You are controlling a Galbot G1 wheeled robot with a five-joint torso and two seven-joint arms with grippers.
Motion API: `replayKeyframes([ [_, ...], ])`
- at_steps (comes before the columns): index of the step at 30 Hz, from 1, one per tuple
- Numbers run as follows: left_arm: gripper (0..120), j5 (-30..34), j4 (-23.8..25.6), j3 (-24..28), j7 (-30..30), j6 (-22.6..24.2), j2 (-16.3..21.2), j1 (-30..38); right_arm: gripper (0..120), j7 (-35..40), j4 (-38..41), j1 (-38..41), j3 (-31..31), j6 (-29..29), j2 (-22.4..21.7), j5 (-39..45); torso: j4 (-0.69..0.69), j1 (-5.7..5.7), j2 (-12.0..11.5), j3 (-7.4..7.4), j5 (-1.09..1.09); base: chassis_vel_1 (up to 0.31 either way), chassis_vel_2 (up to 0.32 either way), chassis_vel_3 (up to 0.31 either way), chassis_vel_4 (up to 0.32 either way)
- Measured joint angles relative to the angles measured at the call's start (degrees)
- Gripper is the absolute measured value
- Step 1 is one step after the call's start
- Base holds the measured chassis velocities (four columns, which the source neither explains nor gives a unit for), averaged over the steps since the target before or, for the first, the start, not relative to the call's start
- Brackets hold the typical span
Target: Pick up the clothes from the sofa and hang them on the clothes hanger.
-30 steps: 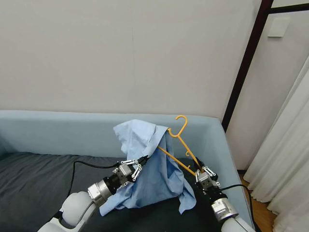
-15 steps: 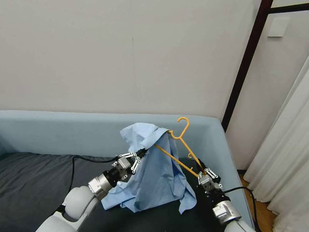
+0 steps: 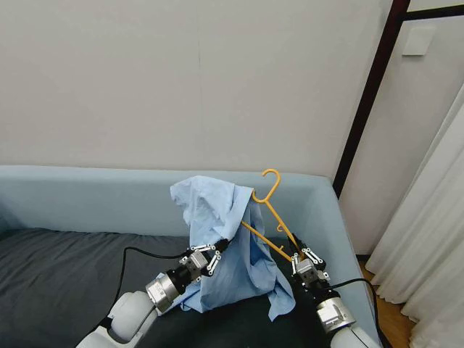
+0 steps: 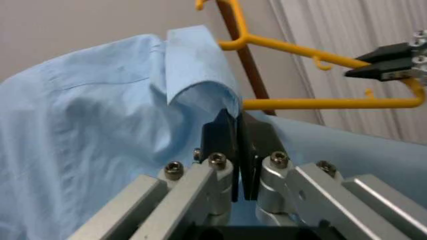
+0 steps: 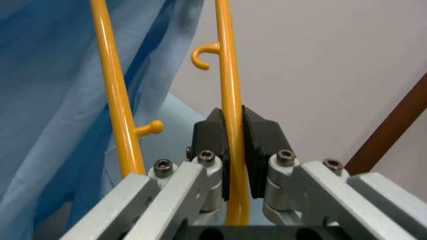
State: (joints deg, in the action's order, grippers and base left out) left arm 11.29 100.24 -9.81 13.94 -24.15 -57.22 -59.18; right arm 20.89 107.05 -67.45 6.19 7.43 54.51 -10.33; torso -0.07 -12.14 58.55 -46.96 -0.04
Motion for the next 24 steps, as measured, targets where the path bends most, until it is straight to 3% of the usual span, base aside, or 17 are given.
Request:
replayKeyframes([
  [8,37,1.4,-4.3,-2.2,-0.7,-7.4,2.9,0.1,6,-0.2,-0.9,0.6,0.7,2.2,0.0,-1.8,0.00,0.00,0.0,0.00,0.00,0.000,0.000,0.000,0.000],
  [12,51,1.3,-7.3,-4.2,1.2,-12.8,5.3,-0.3,6,-0.3,-1.5,1.3,1.3,3.1,-0.3,-1.7,0.01,0.00,0.0,0.00,-0.01,0.000,0.000,0.000,0.000],
  [14,59,4.6,-8.7,-5.1,4.4,-15.4,6.7,-0.3,6,-0.4,-1.8,1.5,1.7,3.9,-0.4,-1.8,0.02,0.00,0.0,0.00,0.00,0.000,0.000,0.000,0.000],
  [19,75,13.3,-9.4,-6.3,11.0,-16.2,9.1,2.5,6,-1.2,-1.5,1.4,2.1,4.8,-1.1,-2.8,0.00,0.00,0.0,0.00,0.01,0.000,0.000,0.000,0.000],
  [24,93,21.8,-11.4,-5.8,20.3,-13.2,11.5,7.9,6,-3.1,-1.8,1.6,2.0,6.2,-1.2,-4.2,-0.01,0.00,0.0,0.00,0.01,0.000,0.000,0.000,0.000],
])
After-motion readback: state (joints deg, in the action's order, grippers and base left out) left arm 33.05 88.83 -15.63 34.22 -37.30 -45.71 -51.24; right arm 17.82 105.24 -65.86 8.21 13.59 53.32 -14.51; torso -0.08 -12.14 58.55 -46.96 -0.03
